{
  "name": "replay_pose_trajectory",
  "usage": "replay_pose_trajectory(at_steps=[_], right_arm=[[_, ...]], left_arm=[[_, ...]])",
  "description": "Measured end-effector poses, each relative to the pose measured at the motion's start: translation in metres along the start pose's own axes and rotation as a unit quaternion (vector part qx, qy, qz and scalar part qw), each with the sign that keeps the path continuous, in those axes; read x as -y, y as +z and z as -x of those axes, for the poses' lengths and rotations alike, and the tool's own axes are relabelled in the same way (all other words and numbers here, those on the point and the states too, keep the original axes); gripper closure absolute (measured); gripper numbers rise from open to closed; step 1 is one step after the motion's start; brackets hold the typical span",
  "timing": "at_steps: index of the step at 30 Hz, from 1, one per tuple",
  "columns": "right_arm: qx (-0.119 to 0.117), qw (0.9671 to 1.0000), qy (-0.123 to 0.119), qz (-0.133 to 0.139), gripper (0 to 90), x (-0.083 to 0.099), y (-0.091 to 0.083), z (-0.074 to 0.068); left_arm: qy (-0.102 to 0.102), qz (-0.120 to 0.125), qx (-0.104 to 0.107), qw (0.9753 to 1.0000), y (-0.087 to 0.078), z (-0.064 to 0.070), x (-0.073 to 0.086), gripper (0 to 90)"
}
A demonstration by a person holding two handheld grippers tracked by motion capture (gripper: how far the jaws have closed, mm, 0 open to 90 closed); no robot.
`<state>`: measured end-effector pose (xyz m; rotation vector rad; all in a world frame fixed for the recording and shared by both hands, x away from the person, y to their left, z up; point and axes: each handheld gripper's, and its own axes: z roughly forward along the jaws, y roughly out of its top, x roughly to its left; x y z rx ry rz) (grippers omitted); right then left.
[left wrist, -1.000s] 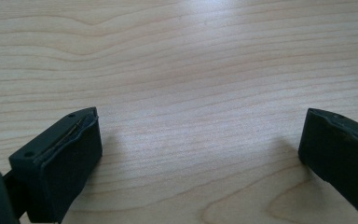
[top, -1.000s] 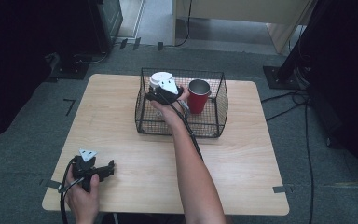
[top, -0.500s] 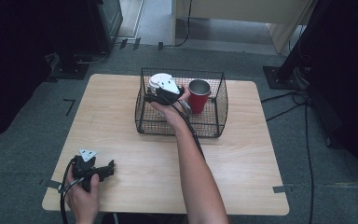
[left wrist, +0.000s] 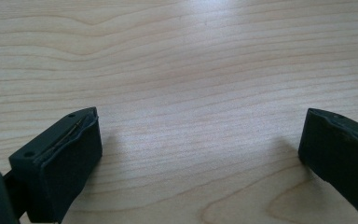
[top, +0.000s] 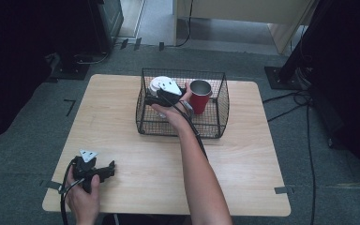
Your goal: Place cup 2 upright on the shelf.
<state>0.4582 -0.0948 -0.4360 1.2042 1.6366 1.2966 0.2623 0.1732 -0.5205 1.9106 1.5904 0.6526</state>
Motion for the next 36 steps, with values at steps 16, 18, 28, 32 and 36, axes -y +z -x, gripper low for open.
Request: replay_pose_trajectory(at_steps=[16, 18, 28, 32, 36], right_arm=[[-0.015, 0.9991, -0.001, 0.040, 0.0, -0.017, -0.015, 0.003], [-0.014, 0.9988, -0.005, 0.046, 0.0, -0.020, -0.018, 0.003], [-0.024, 0.9970, -0.002, 0.074, 0.0, -0.037, -0.038, 0.005], [-0.025, 0.9961, -0.014, 0.083, 0.0, -0.043, -0.048, 0.004], [-0.025, 0.9956, -0.015, 0.089, 0.0, -0.047, -0.059, 0.006]], left_arm=[[0.000, 0.000, 0.000, 1.0000, 0.000, 0.000, 0.000, 0.0], [-0.001, 0.000, 0.000, 1.0000, 0.000, 0.000, 0.000, 0.0], [-0.001, 0.000, 0.000, 1.0000, 0.000, 0.000, 0.000, 0.0], [-0.001, 0.000, 0.000, 1.0000, 0.000, 0.000, 0.000, 0.0], [-0.001, 0.000, 0.000, 1.0000, 0.000, 0.000, 0.000, 0.0]])
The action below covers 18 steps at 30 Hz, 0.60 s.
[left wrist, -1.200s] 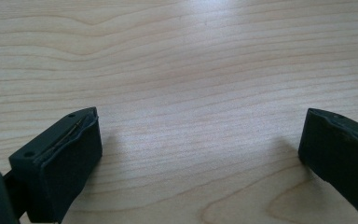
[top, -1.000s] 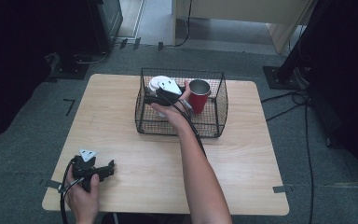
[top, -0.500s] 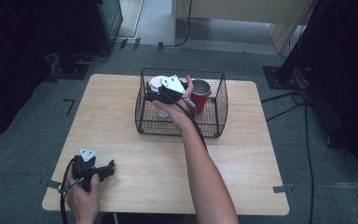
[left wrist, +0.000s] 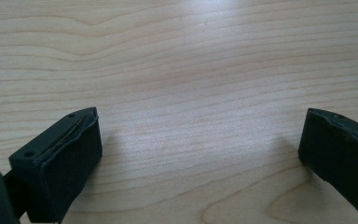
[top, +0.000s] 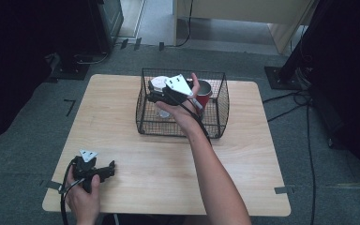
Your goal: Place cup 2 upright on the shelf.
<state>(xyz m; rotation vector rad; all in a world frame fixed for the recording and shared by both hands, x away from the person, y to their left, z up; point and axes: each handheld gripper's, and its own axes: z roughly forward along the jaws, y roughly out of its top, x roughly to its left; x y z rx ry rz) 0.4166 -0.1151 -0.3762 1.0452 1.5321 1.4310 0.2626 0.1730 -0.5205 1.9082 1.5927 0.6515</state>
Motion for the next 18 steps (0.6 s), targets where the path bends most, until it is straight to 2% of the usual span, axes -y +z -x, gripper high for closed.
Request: replay_pose_trajectory(at_steps=[4, 7, 10, 18], right_arm=[[0.003, 1.0000, 0.001, 0.005, 0.0, -0.003, -0.010, 0.003], [0.013, 0.9998, -0.018, 0.003, 0.0, -0.001, -0.018, 0.006], [0.017, 0.9995, -0.025, 0.000, 0.0, 0.003, -0.026, 0.009], [0.023, 0.9993, -0.030, -0.004, 0.0, 0.012, -0.049, 0.019]], left_arm=[[0.000, 0.000, 0.000, 1.0000, 0.000, 0.000, 0.000, 0.0], [0.000, 0.000, 0.000, 1.0000, 0.000, 0.000, 0.000, 0.0], [0.000, 0.000, 0.000, 1.0000, 0.000, 0.000, 0.000, 0.0], [0.000, 0.000, 0.000, 1.0000, 0.000, 0.000, 0.000, 0.0]])
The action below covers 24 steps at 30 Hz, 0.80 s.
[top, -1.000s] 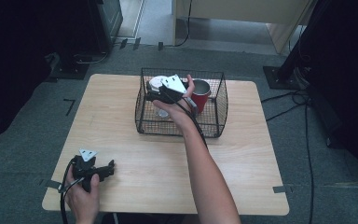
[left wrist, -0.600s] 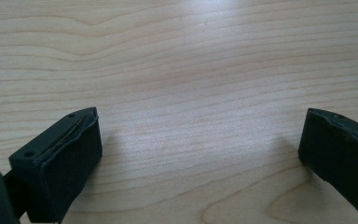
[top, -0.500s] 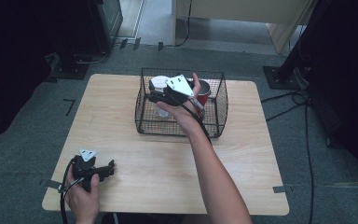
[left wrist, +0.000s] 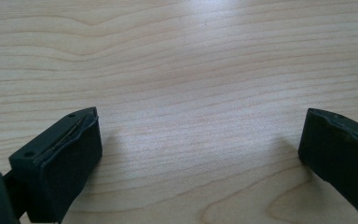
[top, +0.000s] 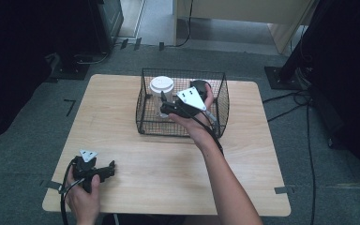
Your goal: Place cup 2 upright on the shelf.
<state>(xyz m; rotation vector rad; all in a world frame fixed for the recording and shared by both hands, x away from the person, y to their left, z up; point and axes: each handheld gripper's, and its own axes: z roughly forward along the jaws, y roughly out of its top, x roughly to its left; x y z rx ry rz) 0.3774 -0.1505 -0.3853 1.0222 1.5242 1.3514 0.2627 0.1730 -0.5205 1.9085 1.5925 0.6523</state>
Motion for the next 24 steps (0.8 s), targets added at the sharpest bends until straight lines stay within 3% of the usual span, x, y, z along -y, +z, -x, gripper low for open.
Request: replay_pose_trajectory(at_steps=[19, 24], right_arm=[[0.017, 0.9998, -0.002, 0.001, 0.0, 0.020, -0.047, 0.025], [0.023, 0.9997, 0.012, -0.003, 0.0, 0.028, -0.060, 0.033]], left_arm=[[0.001, 0.000, 0.000, 1.0000, 0.000, 0.000, 0.000, 0.0], [0.000, 0.000, 0.000, 1.0000, 0.000, 0.000, 0.000, 0.0]])
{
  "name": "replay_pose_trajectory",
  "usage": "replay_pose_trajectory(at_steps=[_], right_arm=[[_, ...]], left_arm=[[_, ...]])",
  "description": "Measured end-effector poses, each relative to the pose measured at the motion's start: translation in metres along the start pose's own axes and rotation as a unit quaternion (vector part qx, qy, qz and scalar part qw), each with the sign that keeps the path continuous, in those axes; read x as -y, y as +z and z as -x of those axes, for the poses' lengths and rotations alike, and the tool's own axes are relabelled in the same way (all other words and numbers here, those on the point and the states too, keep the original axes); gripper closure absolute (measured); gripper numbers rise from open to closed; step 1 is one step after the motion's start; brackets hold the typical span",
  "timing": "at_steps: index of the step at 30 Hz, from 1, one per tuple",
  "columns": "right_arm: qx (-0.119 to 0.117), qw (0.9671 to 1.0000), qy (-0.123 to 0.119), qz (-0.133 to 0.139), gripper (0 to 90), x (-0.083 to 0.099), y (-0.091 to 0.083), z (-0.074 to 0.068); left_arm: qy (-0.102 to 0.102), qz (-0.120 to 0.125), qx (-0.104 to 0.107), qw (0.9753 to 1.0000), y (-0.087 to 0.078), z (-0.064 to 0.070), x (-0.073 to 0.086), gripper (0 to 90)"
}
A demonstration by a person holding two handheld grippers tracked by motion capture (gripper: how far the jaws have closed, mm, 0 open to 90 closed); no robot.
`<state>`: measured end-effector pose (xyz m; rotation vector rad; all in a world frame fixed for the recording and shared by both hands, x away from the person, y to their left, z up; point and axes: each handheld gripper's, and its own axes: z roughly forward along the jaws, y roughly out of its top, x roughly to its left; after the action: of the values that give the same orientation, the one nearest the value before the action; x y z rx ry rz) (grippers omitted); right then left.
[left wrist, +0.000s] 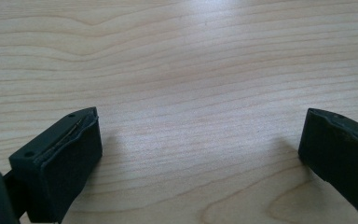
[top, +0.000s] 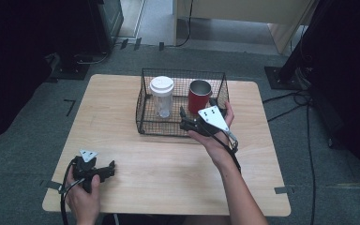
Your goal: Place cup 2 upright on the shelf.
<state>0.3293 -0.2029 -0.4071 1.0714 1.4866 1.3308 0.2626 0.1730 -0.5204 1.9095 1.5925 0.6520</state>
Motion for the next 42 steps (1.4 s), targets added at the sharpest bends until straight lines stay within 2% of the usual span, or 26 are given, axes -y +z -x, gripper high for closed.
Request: replay_pose_trajectory(at_steps=[8, 11, 15, 35, 38, 42], right_arm=[[0.004, 1.0000, 0.001, 0.001, 0.0, 0.007, -0.024, 0.009], [0.011, 0.9999, -0.007, 0.001, 0.0, 0.011, -0.032, 0.015], [0.020, 0.9998, -0.003, -0.006, 0.0, 0.019, -0.043, 0.024], [0.079, 0.9959, 0.014, -0.040, 0.0, 0.062, -0.095, 0.082], [0.081, 0.9952, -0.016, -0.053, 0.0, 0.068, -0.102, 0.089], [0.086, 0.9941, -0.017, -0.065, 0.0, 0.075, -0.110, 0.098]], left_arm=[[0.000, 0.001, 0.000, 1.0000, 0.000, 0.000, 0.000, 0.0], [0.000, 0.001, 0.000, 1.0000, 0.000, 0.000, 0.000, 0.0], [0.000, 0.001, 0.000, 1.0000, 0.000, 0.000, 0.000, 0.0], [0.000, 0.001, 0.000, 1.0000, 0.000, 0.000, 0.000, 0.0], [0.000, 0.001, 0.000, 1.0000, 0.000, 0.000, 0.000, 0.0], [0.001, 0.000, 0.000, 1.0000, 0.000, 0.000, 0.000, 0.0]])
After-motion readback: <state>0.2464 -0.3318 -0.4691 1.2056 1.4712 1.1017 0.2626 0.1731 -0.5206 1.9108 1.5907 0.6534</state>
